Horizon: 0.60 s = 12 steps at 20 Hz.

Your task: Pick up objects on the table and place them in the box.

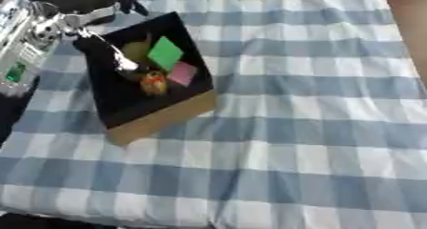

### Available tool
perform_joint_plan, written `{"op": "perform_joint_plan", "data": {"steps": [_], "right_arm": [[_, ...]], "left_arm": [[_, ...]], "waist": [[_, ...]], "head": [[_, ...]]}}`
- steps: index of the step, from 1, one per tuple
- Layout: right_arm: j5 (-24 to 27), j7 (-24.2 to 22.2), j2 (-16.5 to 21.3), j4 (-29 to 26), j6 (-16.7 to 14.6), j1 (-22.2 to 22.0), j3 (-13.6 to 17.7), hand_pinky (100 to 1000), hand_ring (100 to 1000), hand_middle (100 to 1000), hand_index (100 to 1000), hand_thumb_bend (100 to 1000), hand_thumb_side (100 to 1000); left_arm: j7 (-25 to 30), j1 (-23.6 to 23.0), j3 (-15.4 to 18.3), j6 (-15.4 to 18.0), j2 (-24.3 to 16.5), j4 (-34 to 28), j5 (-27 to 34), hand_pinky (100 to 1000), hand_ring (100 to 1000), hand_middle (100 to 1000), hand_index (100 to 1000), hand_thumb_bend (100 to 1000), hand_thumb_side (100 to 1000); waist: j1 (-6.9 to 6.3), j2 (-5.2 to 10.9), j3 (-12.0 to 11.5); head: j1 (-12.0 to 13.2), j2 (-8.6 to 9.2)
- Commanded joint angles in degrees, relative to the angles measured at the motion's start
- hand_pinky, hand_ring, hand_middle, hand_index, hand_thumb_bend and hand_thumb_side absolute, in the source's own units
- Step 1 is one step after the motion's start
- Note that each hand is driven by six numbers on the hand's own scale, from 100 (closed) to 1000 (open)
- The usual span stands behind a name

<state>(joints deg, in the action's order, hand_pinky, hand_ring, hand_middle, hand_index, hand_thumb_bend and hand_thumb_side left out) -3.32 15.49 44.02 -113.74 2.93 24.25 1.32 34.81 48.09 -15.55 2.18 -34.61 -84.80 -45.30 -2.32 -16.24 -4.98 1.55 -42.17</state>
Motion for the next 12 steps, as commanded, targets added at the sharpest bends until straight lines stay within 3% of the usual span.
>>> {"op": "perform_joint_plan", "data": {"steps": [1, 4, 7, 12], "right_arm": [[0.3, -0.1, 0.9, -0.9, 0.0, 0.8, 0.4, 852, 792, 733, 838, 100, 538], [0.3, 0.0, 0.8, -0.9, 0.0, 0.8, 0.4, 851, 792, 733, 838, 100, 538], [0.3, 0.1, 0.8, -0.9, -0.1, 0.7, 0.5, 851, 792, 732, 838, 100, 534], [0.1, 1.0, 0.9, -0.9, -1.2, 1.2, 0.9, 851, 792, 732, 837, 100, 504]], "left_arm": [[-1.5, 0.6, 1.6, -0.1, -1.1, -1.9, 0.3, 933, 865, 836, 909, 598, 469], [-3.8, 0.4, 3.1, -1.6, -1.2, -4.0, 1.2, 919, 852, 819, 896, 535, 449], [-9.8, -0.3, 5.7, -4.6, -1.3, -8.8, 3.1, 900, 833, 789, 895, 410, 556], [-29.7, -5.1, 11.0, -11.6, -3.1, -22.0, 12.3, 874, 823, 773, 898, 385, 628]], "waist": [[-0.35, 1.68, 0.0], [-0.29, 1.72, -0.1], [-0.20, 1.70, -0.3], [-0.13, 1.38, -0.6]], "head": [[-0.3, 0.63], [-0.9, 0.66], [-2.2, 0.69], [-4.9, 0.62]]}}
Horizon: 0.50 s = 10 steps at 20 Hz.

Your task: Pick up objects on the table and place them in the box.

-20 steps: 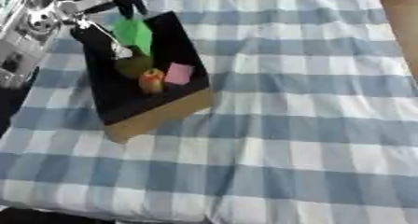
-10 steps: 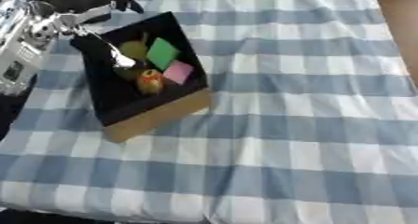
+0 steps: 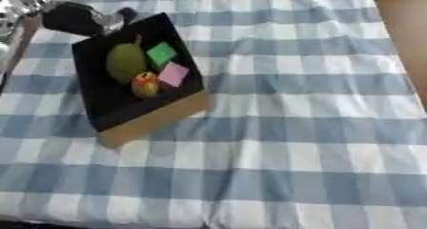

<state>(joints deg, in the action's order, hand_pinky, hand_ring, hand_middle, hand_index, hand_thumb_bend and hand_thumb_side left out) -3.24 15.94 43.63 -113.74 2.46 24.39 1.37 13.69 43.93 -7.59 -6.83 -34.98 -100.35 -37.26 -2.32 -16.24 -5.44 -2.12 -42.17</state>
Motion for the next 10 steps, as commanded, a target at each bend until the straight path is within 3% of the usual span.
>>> {"op": "perform_joint_plan", "data": {"steps": [1, 4, 7, 10], "right_arm": [[-0.2, 1.1, 1.3, -0.9, -1.1, 1.1, 1.0, 851, 792, 732, 837, 100, 495], [-0.7, 3.2, 1.1, -0.9, -2.6, 1.4, 1.5, 851, 793, 733, 838, 100, 475], [-1.3, 6.1, 0.5, -0.9, -4.5, 1.6, 2.0, 853, 796, 736, 839, 100, 461], [-2.0, 8.3, -0.1, -0.9, -6.6, 1.7, 2.4, 853, 801, 740, 839, 100, 444]], "left_arm": [[-12.6, -2.6, 4.0, -3.5, -3.1, -9.0, 6.3, 867, 820, 770, 896, 391, 636], [-23.9, -7.7, 6.5, -4.6, -3.3, -13.6, 11.4, 856, 815, 763, 891, 389, 664], [-33.9, -12.3, 8.2, -1.2, -2.2, -14.2, 17.0, 848, 817, 764, 891, 375, 712], [-40.3, -16.0, 9.8, 2.9, -0.6, -14.2, 20.1, 844, 817, 763, 889, 370, 723]], "waist": [[-0.10, 1.25, -0.2], [0.13, 0.84, -0.2], [0.60, 0.38, -0.3], [1.12, -0.04, -0.3]], "head": [[-1.8, 0.70], [-3.8, 1.29], [-6.0, 2.18], [-6.5, 2.94]]}}
